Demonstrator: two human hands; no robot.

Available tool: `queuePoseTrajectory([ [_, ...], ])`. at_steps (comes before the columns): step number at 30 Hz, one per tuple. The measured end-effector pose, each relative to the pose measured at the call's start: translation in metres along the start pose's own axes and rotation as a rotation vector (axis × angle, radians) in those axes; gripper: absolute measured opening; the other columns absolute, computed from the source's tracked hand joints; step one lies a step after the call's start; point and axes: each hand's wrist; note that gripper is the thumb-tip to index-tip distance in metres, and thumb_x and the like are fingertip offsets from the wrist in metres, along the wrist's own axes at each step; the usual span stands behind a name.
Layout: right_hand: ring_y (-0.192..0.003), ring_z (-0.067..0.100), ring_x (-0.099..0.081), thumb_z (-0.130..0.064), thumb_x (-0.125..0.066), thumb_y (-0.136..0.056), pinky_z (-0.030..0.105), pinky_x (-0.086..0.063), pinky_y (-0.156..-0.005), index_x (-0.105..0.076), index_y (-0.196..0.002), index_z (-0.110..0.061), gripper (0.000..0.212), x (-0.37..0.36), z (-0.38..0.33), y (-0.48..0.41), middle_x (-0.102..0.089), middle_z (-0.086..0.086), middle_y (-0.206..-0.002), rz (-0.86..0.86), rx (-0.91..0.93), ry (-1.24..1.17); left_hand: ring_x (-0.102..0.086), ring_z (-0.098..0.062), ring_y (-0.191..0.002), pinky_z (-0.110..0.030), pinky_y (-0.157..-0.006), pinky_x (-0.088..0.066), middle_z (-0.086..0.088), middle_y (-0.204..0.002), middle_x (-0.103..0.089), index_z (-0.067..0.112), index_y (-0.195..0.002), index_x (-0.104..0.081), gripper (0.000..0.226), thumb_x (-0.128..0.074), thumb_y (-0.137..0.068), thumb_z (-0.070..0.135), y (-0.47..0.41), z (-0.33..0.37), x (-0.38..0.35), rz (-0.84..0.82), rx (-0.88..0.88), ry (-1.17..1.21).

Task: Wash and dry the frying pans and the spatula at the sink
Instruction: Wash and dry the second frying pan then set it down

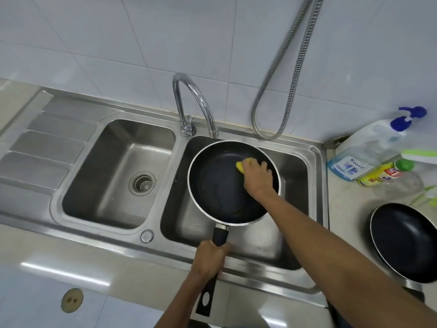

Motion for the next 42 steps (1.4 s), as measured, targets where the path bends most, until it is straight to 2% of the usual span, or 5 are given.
queuePoseTrajectory([
  [11, -0.111, 0.025, -0.058, -0.030, -0.062, -0.092, 0.040, -0.047, -0.096, -0.058, -0.122, -0.024, 0.031, 0.013, -0.057, 0.071, -0.058, 0.003, -0.122, -0.268, 0.260, -0.745, -0.049, -0.016, -0.039, -0.025, -0.044, -0.042, -0.001, -0.045, -0.053, 0.009, -0.070, -0.059, 0.016, -0.062, -0.083, 0.016, -0.004, 0.012, 0.002, -0.077, -0.014, -0.069],
  [22, -0.109, 0.038, -0.048, -0.009, -0.058, -0.092, 0.055, -0.053, -0.084, -0.061, -0.125, -0.019, 0.035, 0.043, -0.067, -0.046, -0.049, 0.008, -0.132, 0.125, 0.199, -0.326, -0.050, -0.011, -0.040, -0.023, -0.045, -0.044, -0.001, -0.049, -0.051, 0.012, -0.062, -0.055, 0.027, -0.064, -0.087, 0.020, -0.001, 0.010, 0.013, -0.056, -0.091, -0.179],
  [28, -0.094, 0.032, -0.051, -0.009, -0.063, -0.083, 0.042, -0.051, -0.066, -0.068, -0.115, -0.028, 0.038, 0.023, -0.089, 0.013, -0.058, -0.001, -0.125, 0.204, 0.604, -0.173, -0.051, -0.012, -0.045, -0.024, -0.048, -0.046, 0.000, -0.053, -0.052, 0.014, -0.068, -0.055, 0.023, -0.063, -0.088, 0.020, -0.006, 0.011, 0.017, -0.096, -0.096, -0.168],
  [34, -0.119, 0.039, -0.046, -0.014, -0.056, -0.092, 0.048, -0.049, -0.088, -0.061, -0.128, -0.025, 0.038, 0.052, -0.035, -0.071, -0.056, 0.005, -0.132, 0.056, 0.155, -0.182, -0.044, -0.013, -0.043, -0.022, -0.045, -0.036, -0.003, -0.052, -0.046, 0.014, -0.061, -0.050, 0.025, -0.063, -0.081, 0.019, 0.002, 0.012, 0.014, -0.098, -0.103, -0.188],
  [42, -0.119, 0.036, -0.049, -0.009, -0.064, -0.084, 0.045, -0.049, -0.090, -0.065, -0.126, -0.021, 0.043, 0.019, 0.058, -0.001, -0.059, 0.005, -0.131, -0.018, 0.024, 0.058, -0.047, -0.017, -0.037, -0.022, -0.047, -0.041, -0.007, -0.043, -0.052, 0.009, -0.054, -0.057, 0.031, -0.060, -0.082, 0.022, 0.000, 0.011, 0.012, -0.066, -0.033, -0.124],
])
Point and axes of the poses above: each hand's wrist, its own y-axis away from the middle knuckle, its own x-axis out of the back of the hand, z = x × y
